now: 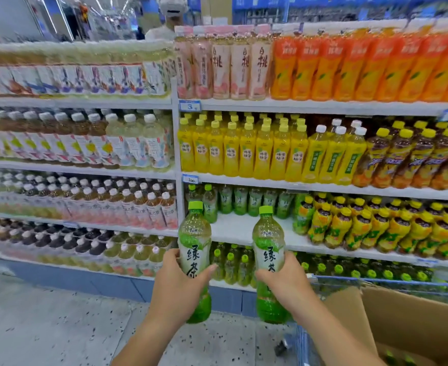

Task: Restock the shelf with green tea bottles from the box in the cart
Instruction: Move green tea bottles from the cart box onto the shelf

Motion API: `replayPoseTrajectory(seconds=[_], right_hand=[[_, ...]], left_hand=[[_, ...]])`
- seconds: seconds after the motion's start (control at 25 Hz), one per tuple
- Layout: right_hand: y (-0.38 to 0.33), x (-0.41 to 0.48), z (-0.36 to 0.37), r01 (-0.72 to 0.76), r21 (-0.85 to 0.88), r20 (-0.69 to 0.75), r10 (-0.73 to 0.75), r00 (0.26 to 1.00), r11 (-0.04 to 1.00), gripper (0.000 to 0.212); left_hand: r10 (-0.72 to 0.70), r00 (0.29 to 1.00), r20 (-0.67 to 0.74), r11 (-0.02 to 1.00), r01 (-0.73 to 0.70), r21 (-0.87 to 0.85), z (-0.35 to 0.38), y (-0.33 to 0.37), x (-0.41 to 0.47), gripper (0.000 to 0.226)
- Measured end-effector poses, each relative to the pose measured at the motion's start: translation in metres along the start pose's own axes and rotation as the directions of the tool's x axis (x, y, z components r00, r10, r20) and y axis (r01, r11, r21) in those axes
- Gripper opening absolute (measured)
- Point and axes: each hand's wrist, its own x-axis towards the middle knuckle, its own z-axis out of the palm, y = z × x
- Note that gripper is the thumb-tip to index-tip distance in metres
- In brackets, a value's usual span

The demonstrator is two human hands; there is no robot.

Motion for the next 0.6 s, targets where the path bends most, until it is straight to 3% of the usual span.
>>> replayPoseTrajectory(seconds=[0.16,0.36,0.6], right_hand=[[-0.013,0.037,0.024,-0.04,-0.008,-0.045,0.04,0.998,0.999,0.039],[-0.009,0.111,0.038,-0.078,-0.043,0.004,0.078,0.997,0.996,0.048],[0.006,0.199,0.048,-0.082,-0.067,0.034,0.085,0.996,0.994,0.049]], left_hand=[[-0.029,0.999,0.02,1.0,0.029,0.005,0.002,-0.014,0.052,0.058],[-0.081,0.994,0.08,0.996,0.077,0.043,0.034,-0.034,0.118,0.058],[-0.126,0.99,0.068,0.99,0.121,0.077,0.095,-0.06,0.192,0.04]])
